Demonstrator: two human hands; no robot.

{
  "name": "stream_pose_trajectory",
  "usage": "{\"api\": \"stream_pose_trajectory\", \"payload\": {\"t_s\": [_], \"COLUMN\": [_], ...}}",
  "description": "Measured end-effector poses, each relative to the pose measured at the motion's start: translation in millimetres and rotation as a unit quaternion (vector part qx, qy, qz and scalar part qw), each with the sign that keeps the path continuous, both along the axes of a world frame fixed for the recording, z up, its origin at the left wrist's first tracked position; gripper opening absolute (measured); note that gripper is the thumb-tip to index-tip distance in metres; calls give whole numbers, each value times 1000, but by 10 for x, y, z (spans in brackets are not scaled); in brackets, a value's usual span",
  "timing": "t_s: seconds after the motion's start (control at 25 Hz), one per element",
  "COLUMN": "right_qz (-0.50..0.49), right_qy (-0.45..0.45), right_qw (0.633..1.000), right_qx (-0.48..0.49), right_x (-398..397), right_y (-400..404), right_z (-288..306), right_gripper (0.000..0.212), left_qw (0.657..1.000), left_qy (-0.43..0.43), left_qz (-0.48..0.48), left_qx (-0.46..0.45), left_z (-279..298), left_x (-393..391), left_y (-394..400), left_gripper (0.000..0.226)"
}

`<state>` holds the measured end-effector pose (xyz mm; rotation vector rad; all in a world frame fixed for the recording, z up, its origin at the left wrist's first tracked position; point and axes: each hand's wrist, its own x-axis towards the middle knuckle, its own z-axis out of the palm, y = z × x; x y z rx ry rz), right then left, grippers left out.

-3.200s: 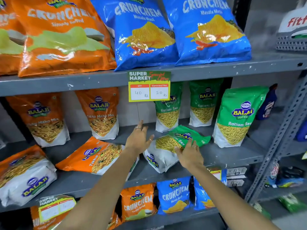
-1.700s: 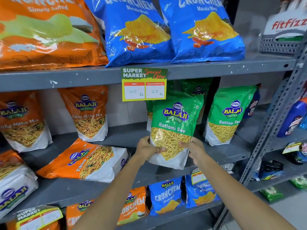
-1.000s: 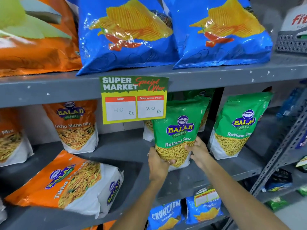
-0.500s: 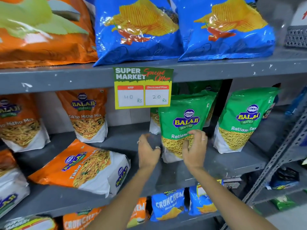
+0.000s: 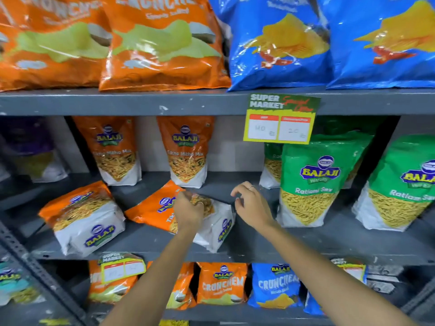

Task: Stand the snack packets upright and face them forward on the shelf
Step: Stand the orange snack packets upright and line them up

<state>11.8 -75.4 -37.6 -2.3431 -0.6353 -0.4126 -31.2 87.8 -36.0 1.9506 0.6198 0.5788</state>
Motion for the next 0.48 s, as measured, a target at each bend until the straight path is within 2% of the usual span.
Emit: {"api": "stream_pose_trajectory", "payload": {"t_s": [0.2, 0.32, 0.4, 0.48], "right_qz": [-4, -34, -31, -32], "right_qy": [100, 225, 318, 387], "right_qw": [995, 973, 946, 921], "right_qx": [-29, -49, -50, -23], "right_x": [205, 317, 348, 351], "right_y": [391, 483, 534, 567], "right_z": [-116, -180, -191, -151], "right_gripper": [20, 30, 35, 39], "left_qw": [995, 981, 965, 936], "left_qy": [91, 181, 206, 172], "left_qz": [32, 55, 105, 154], "left_qx": [-38, -41, -123, -267], "left_z": [-122, -245, -280, -271], "left_x": [-131, -230, -280, -283], "left_y": [377, 465, 485, 485], "left_gripper": [39, 56, 79, 91]}}
